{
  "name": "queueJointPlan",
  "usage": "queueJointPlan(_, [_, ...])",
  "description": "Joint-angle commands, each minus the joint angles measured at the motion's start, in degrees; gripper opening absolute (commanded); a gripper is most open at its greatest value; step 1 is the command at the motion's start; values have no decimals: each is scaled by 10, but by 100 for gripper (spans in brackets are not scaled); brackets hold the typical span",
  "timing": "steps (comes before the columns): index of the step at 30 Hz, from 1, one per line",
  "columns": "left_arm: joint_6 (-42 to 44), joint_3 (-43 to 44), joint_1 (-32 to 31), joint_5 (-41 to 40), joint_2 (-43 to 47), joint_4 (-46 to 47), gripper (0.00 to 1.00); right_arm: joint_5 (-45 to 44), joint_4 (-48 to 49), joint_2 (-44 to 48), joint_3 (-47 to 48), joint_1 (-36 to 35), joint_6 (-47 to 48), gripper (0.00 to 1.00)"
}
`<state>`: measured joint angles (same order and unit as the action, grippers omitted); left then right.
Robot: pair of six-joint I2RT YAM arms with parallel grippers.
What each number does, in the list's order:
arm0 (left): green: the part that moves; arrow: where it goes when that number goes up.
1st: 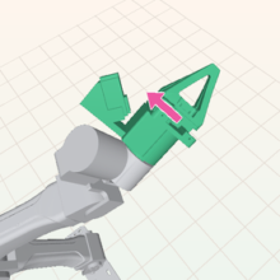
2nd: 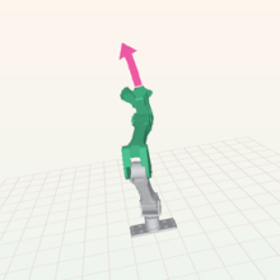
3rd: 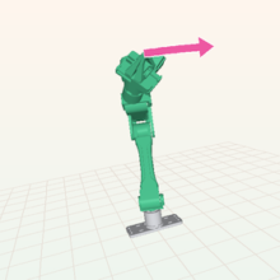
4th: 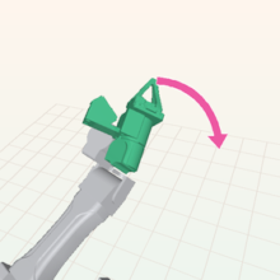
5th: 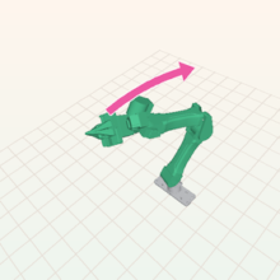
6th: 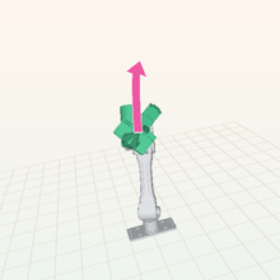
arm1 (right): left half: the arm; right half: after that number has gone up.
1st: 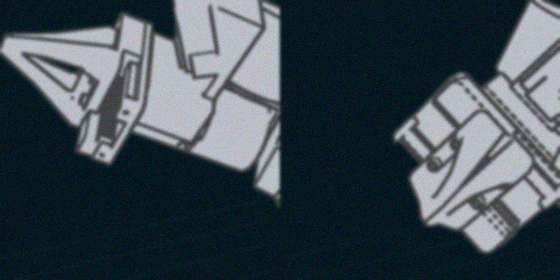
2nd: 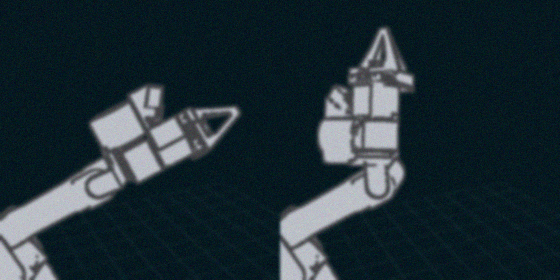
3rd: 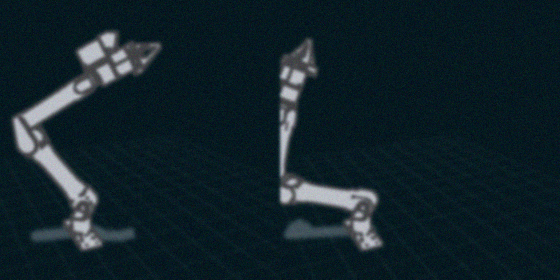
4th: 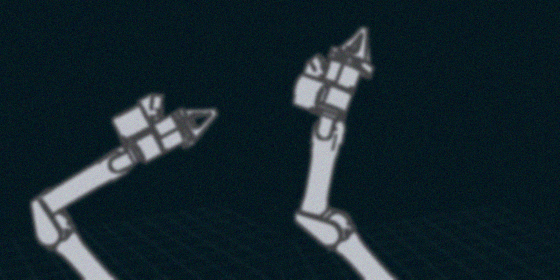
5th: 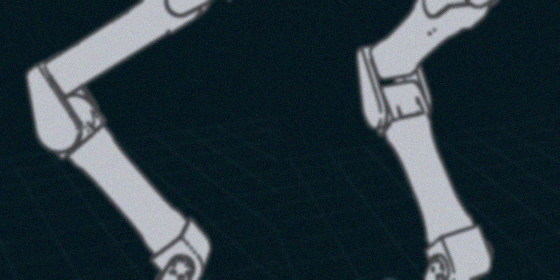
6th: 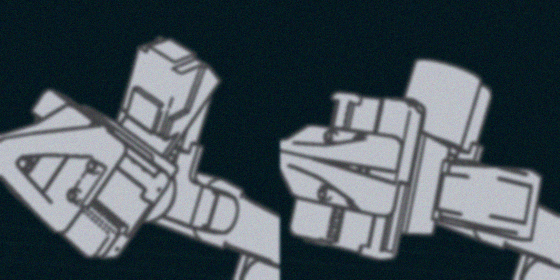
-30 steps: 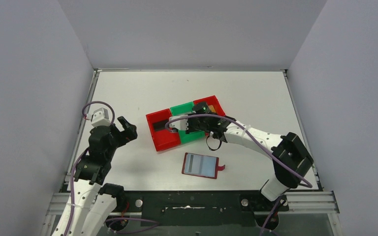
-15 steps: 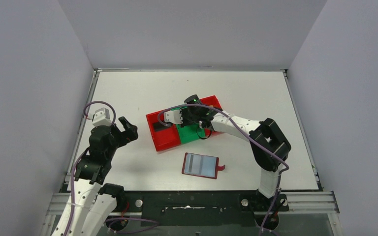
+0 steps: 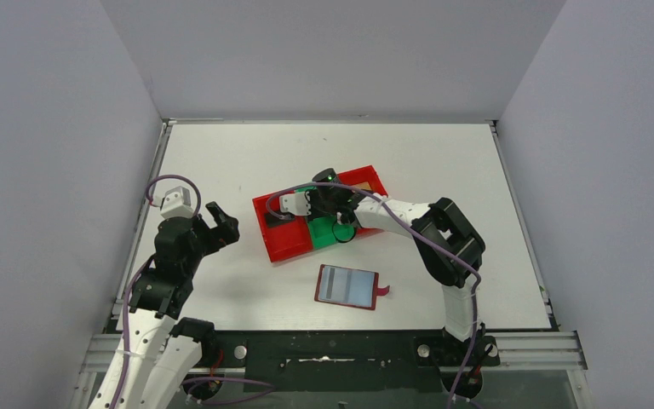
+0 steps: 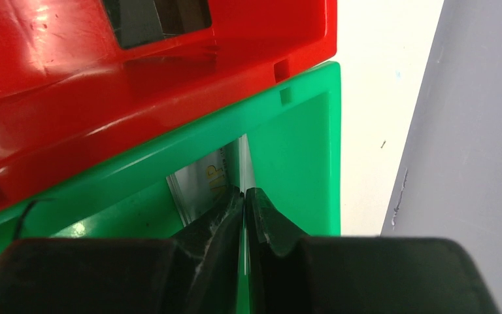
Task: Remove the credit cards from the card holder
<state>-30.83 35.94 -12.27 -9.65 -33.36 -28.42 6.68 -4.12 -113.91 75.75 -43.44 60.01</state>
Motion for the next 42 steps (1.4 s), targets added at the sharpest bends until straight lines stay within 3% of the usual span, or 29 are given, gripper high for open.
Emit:
queueJointPlan(1, [8, 0, 2, 8, 1, 35, 94, -16, 43, 4, 24, 2, 4, 13])
queueJointPlan(10, [5, -1, 3, 3, 4, 35, 94, 11, 21, 11, 16, 4, -9, 18])
queueJointPlan(16, [5, -1, 2, 3, 2, 35, 94, 33, 5, 24, 16, 8, -11, 31])
queueJointPlan(24, [5, -1, 2, 1, 1, 33, 94, 33, -16, 22, 25, 16, -20, 34])
queueJointPlan(42, [6, -3, 2, 9, -9, 35, 94, 20, 25, 27, 19, 20, -142, 43])
